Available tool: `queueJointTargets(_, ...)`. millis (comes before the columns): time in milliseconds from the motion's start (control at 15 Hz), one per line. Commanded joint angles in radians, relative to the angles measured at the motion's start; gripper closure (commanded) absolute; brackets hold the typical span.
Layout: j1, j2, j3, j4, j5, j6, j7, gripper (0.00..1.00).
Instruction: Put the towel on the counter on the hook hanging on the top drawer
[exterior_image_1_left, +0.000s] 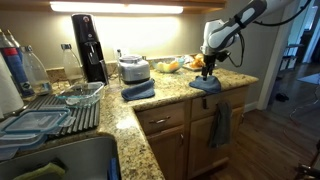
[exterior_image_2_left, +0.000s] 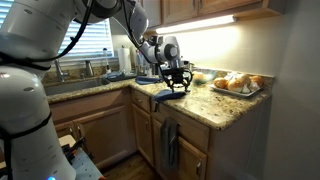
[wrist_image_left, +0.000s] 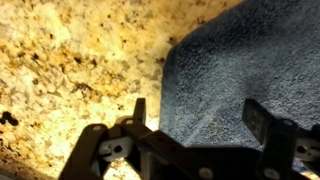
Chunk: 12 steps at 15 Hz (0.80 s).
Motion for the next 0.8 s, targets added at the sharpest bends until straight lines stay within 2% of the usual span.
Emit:
queueJointTargets(0,-0.011,0.014,0.003,0.019,-0.006,-0.005,-0.016,0.28)
queueJointTargets(67,-0.012,0.015,0.003,0.02,-0.005,-0.004,-0.018,0.3)
queueJointTargets(600,-0.017,-0.018,0.01,-0.013,0.008,0.009,-0.019,0.84)
queueJointTargets(733,-0.015,-0.033,0.012,-0.03,0.008,0.019,-0.018,0.92)
